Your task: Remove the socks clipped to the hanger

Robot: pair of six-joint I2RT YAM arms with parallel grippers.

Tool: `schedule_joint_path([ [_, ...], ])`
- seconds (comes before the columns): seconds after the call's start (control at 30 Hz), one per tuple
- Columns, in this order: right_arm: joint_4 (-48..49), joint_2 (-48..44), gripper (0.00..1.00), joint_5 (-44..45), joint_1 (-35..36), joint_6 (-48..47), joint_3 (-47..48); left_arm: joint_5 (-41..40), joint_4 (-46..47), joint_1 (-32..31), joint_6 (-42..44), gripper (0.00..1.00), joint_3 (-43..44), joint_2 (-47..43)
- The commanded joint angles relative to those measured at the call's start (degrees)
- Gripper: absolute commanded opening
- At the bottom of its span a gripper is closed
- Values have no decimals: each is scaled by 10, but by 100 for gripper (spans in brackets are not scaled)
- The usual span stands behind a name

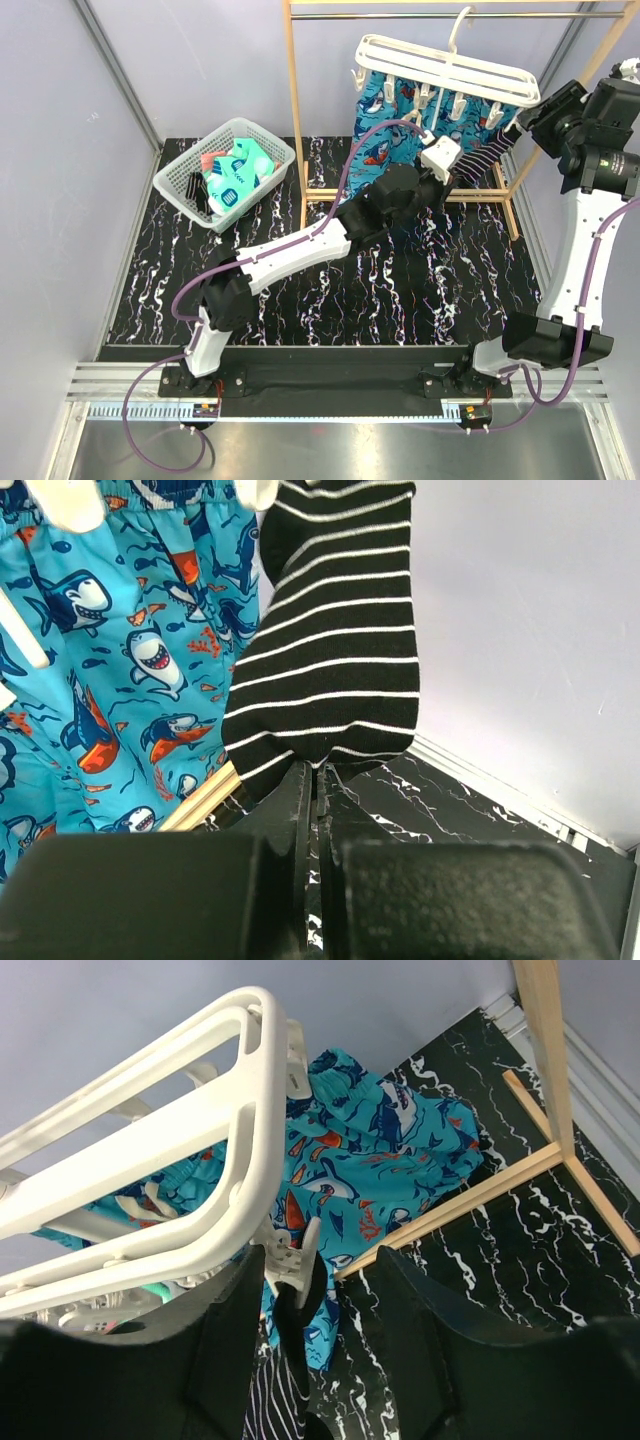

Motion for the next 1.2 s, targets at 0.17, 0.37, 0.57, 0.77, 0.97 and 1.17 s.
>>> schedule_joint_path([
  [0.17,86,-42,50,-42,2,25,-33,-20,26,-6,13,0,39,7],
  [0.37,102,-51,50,-41,2,34,-44,-18,22,-8,12,0,47,10],
  [0.57,104,-44,56,-33,2,37,-50,-19,22,-12,18,0,43,6],
  [0.77,98,-40,50,-19,2,37,-43,-23,22,-17,21,0,43,4],
  [0.97,100,-42,47,-20,2,36,-55,-26,21,-18,21,0,41,-2],
  [1.17,98,-48,51,-14,2,32,-66,-27,19,-18,21,0,39,-6],
])
